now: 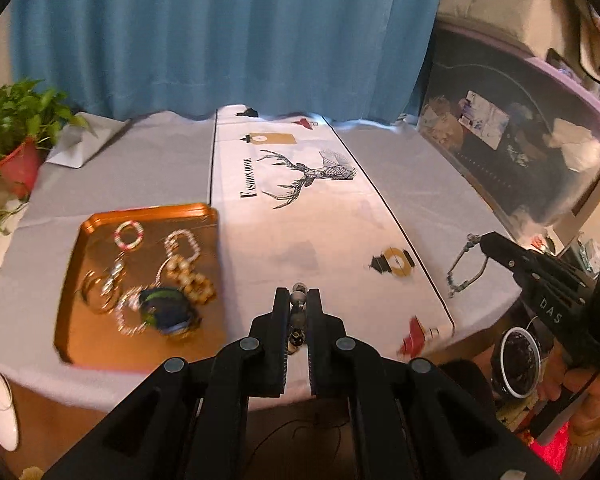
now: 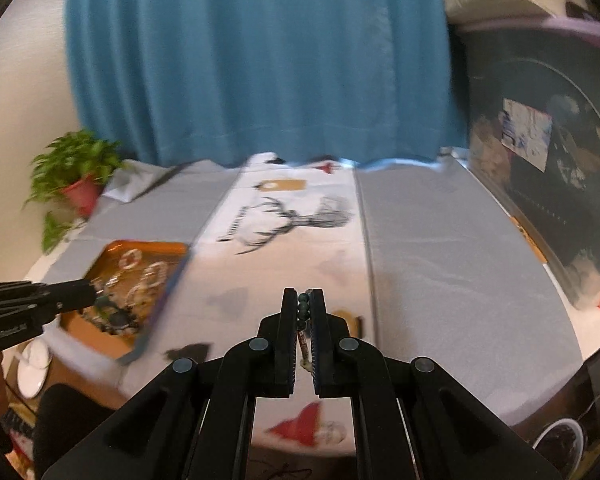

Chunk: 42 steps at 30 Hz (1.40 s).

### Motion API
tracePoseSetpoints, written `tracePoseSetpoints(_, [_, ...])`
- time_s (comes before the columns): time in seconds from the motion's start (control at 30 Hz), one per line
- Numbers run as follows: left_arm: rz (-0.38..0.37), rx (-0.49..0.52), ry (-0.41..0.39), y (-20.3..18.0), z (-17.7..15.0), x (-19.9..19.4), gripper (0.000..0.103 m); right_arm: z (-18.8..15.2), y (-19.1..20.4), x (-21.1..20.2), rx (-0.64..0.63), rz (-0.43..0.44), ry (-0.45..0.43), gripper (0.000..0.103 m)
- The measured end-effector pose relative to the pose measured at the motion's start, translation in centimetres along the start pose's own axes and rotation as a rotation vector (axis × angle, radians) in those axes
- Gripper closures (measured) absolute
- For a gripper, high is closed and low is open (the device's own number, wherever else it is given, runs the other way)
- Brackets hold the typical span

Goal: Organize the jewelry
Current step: 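Lift both bracelets off the runner and carry them toward the copper tray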

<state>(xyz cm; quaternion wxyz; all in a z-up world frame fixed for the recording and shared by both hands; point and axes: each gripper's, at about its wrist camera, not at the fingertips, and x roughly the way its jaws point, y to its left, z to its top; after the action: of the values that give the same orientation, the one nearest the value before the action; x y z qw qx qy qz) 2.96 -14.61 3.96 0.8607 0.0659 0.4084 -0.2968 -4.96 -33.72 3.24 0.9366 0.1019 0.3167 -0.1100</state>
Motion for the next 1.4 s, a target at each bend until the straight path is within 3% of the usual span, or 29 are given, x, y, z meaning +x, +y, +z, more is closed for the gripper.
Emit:
tracePoseSetpoints(0.33, [0.034, -0.005, -0.028, 1.3, -7.3, -7.1, 0.097, -4.4, 6.8, -7.1, -0.092, 0.109, -0.006, 0.097])
tracePoseSetpoints(0.77, [0.103, -0.064, -0.012, 2.5, -15.6, -11.6, 0.097, -10.0, 12.0, -13.2, -0.209, 0.171, 0.008, 0.097])
tracePoseSetpoints(1.1, [0.117, -0.047, -0.010, 2.7, -16.9, -12.3, 0.097, -12.8, 15.2, -14.0, -0.264, 0.252, 0.067, 0.097])
tracePoseSetpoints(1.4, [0.134, -0.071, -0.029, 4.9, -15.3, -11.4, 0.097, -11.7, 17.6, -12.5, -0.305, 0.285, 0.072, 0.097])
